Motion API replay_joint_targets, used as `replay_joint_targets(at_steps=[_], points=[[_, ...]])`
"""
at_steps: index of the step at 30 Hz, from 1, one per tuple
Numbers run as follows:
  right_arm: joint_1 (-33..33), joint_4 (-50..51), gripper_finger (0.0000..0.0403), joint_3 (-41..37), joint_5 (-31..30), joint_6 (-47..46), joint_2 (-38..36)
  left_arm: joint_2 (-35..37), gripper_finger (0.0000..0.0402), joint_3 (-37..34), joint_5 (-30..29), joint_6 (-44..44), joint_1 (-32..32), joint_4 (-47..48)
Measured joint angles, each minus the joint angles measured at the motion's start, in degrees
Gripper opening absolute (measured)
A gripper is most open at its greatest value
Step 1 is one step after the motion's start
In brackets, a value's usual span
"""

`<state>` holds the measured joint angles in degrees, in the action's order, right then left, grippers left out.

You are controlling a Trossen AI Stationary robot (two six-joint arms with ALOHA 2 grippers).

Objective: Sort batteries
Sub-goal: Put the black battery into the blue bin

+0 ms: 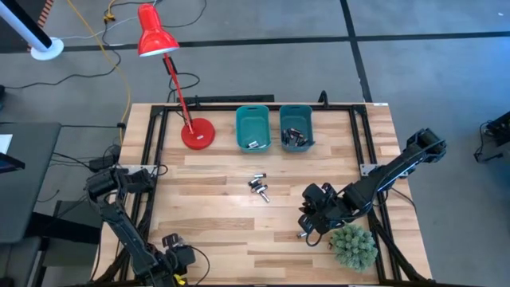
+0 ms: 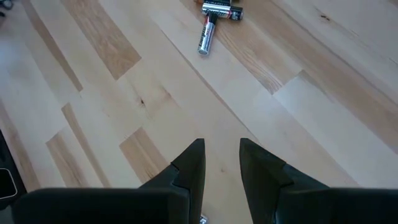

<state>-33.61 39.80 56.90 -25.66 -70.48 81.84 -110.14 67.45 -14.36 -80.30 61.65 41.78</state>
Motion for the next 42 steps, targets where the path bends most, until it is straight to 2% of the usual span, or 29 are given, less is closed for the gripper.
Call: replay_joint_targets(at_steps=[5, 10, 17, 21, 23, 31, 37, 42], points=[[0.00, -0.01, 0.0116, 0.00, 0.01, 0.22, 0.00, -0.29, 0.0092, -0.01, 1.17, -2.22, -0.07, 2.91], [0.00, 0.00, 0.0116, 0.00, 0.01, 0.24, 0.00, -0.10, 0.0048, 0.12, 4.74, -5.34, -0.15, 9.27], [0.00, -0.03, 0.0116, 0.00, 0.01, 0.28, 0.00, 0.42, 0.0038, -0.07, 5.23, 0.48, -1.38, 11.16], [0.00, -0.03, 0.0116, 0.00, 0.01, 0.44, 0.00, 1.05, 0.0038, -0.18, 5.71, 4.52, -4.34, 11.59], [0.04, -0.01, 0.0116, 0.00, 0.01, 0.42, 0.00, 1.62, 0.0038, -0.34, 4.17, 6.65, -6.38, 12.28], [0.96, -1.51, 0.0116, 0.00, 0.01, 0.44, 0.00, 7.79, 0.0038, -0.55, -7.14, 10.48, -20.43, 20.50], [1.55, -3.07, 0.0116, 0.00, 0.01, 0.46, 0.00, 16.17, 0.0038, -0.42, -13.51, 26.39, -35.42, 13.51], [1.51, -3.00, 0.0116, 0.00, 0.03, 0.15, 0.00, 23.11, 0.0038, -0.36, -13.91, 43.05, -47.94, 3.48]])
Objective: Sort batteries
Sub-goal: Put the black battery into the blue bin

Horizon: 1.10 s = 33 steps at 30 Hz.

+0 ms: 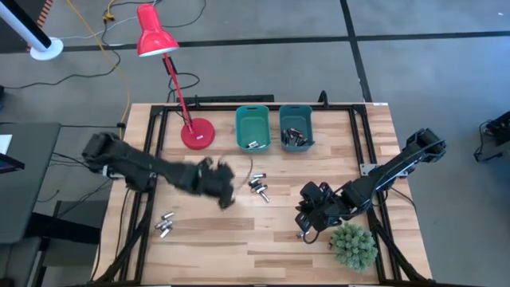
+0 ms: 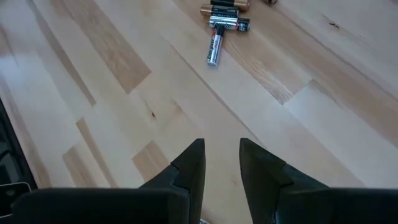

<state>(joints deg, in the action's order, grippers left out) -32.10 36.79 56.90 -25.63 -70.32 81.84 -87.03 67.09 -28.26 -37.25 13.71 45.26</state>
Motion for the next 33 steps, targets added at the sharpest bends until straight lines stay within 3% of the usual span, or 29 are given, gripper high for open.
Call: replay_joint_targets(at_steps=[3, 7, 15, 26, 33], points=[[0.09, 0.01, 0.0116, 0.00, 0.00, -0.10, 0.00, 2.47, 0.0038, 0.00, 2.36, 9.83, -7.19, -5.84], [0.90, 0.08, 0.0116, 0.00, 0.02, -1.55, 0.00, 2.28, 0.0038, 2.05, 9.78, 20.20, -16.48, -9.97], [4.59, 0.72, 0.0116, 0.00, 0.00, -5.25, 0.00, -6.77, 0.0038, 13.66, 21.37, 38.62, -29.78, -10.78], [11.36, 3.10, 0.0116, 0.00, 0.00, -8.29, 0.00, -29.96, 0.0038, 41.50, 32.40, 53.53, -35.27, -10.26], [11.28, 4.98, 0.0116, 0.00, 0.02, -14.41, 0.00, -44.75, 0.0038, 58.62, 35.60, 55.63, -35.23, -9.91]])
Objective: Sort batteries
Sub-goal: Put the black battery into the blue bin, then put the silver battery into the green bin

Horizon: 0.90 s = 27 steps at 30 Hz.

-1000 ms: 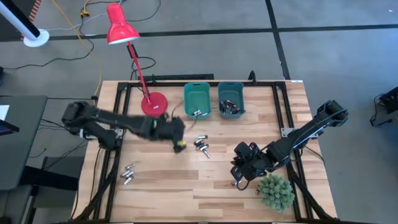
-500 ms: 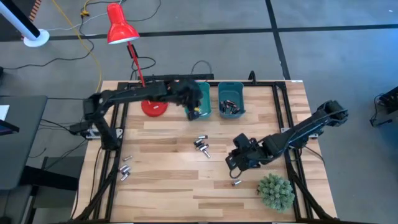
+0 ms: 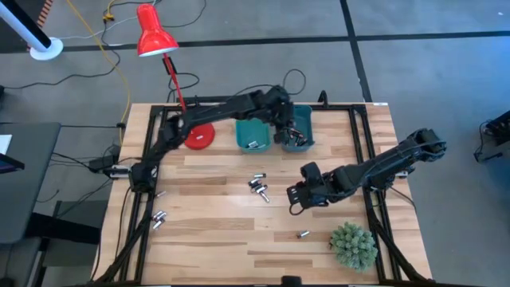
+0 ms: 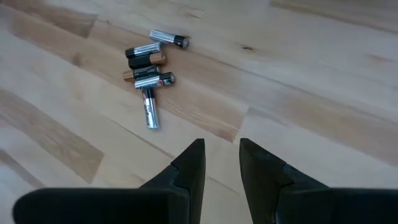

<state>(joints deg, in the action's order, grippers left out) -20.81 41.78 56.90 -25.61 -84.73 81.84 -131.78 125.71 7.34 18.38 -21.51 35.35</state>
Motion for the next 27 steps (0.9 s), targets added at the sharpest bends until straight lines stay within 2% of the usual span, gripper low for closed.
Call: replay_joint_targets(at_steps=[5, 7, 13, 20, 27], points=[[-0.72, -0.02, 0.0116, 0.00, 0.02, -2.84, 0.00, -8.76, 0.0038, 9.38, 0.41, -0.31, 0.41, 0.02], [-1.00, 0.03, 0.0116, 0.00, 0.04, -3.92, 0.00, -9.40, 0.0038, 8.31, 0.41, -1.16, 0.57, -2.44], [-1.67, 0.10, 0.0116, 0.00, 0.23, -5.44, 0.00, -10.90, 0.0038, 8.03, 1.35, -3.86, 0.57, -0.66], [-1.58, 0.97, 0.0116, 0.00, 0.23, -5.40, 0.00, -11.65, 0.0080, 8.00, 1.23, -8.67, 0.57, 1.01], [-1.53, 1.60, 0.0116, 0.00, 0.22, -4.96, 0.00, -11.84, 0.0076, 8.00, 1.15, -12.22, 0.57, 2.83]])
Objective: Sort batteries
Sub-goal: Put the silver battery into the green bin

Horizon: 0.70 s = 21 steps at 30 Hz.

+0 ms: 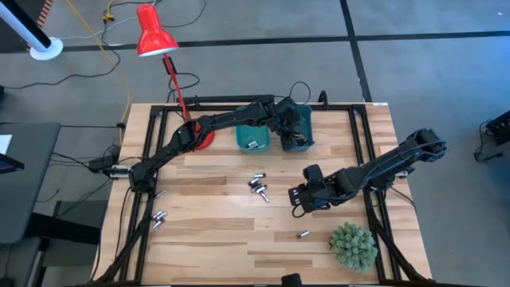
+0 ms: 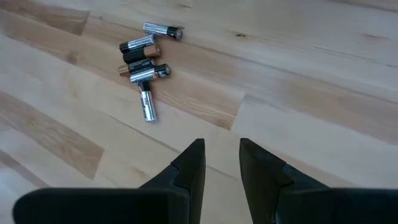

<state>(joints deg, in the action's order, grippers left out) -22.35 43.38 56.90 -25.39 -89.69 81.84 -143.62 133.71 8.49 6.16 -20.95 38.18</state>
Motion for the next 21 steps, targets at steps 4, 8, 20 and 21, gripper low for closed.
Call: replay_joint_targets(at_steps=[4, 8, 20, 21], points=[[0.00, 0.10, 0.0116, 0.00, 0.00, 0.15, 0.00, 0.01, 0.0077, 0.00, -0.04, -0.87, 0.00, 0.65], [-0.19, 0.13, 0.0116, 0.00, -0.02, 0.15, 0.00, 0.03, 0.0085, 0.80, -0.04, -2.77, -0.11, 1.72], [-1.75, 0.18, 0.0116, 0.00, -0.20, 0.26, 0.00, 0.22, 0.0154, 1.29, -0.27, -3.79, -0.46, 7.06], [-1.77, 0.27, 0.0116, 0.00, -0.24, 0.56, 0.00, 0.63, 0.0156, 1.27, -0.28, -3.81, -0.46, 8.19]])
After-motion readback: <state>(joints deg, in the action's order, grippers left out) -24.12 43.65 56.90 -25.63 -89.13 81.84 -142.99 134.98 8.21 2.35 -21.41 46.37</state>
